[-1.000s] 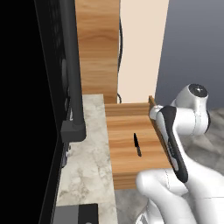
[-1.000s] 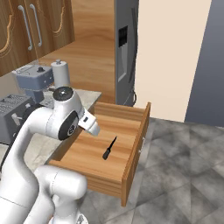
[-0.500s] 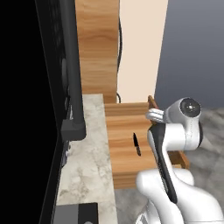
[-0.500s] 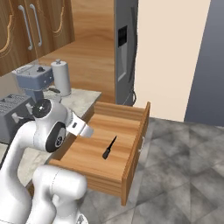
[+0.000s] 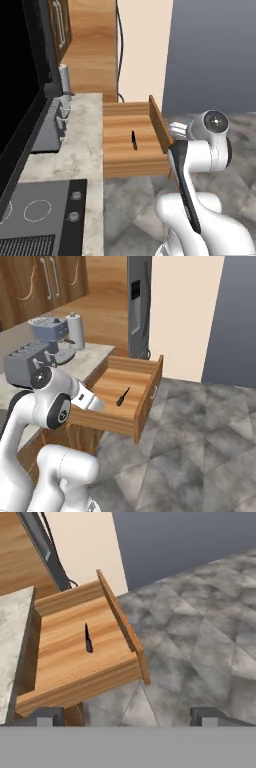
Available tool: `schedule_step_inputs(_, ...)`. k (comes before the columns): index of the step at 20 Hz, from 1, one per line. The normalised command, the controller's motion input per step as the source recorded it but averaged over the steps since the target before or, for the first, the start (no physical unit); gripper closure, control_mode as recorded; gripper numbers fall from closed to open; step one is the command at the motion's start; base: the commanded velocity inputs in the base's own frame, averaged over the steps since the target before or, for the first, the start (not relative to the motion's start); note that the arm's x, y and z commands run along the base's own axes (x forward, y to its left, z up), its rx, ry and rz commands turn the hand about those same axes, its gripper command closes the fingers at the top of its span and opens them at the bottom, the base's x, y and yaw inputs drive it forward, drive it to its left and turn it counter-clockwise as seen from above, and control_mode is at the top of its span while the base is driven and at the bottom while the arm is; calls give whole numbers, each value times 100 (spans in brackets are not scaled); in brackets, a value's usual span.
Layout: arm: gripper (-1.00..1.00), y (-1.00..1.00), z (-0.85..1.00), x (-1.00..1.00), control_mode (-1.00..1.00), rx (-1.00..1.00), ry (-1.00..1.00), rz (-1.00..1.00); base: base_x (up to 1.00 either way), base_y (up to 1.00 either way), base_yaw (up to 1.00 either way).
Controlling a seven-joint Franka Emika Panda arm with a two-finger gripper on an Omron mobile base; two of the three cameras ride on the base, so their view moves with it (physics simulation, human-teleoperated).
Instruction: Pick up the metallic utensils from the counter and place them in the open drawer. Make sure not to pick up any wooden utensils.
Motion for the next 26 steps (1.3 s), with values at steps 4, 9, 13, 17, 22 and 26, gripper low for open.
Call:
schedule_step_inputs(4,-100,0,0,0,100,0,0,0,-78,-93,-4)
schedule_step_inputs(9,-100,0,0,0,100,0,0,0,-4,-100,-23)
schedule_step_inputs(13,-100,0,0,0,100,0,0,0,12,-93,-34)
schedule_step_inputs(17,-100,0,0,0,100,0,0,0,79,-24,-44)
schedule_step_inputs(22,-100,0,0,0,100,0,0,0,100,-9,-31)
schedule_step_inputs(26,-100,0,0,0,100,0,0,0,100,-3,-28)
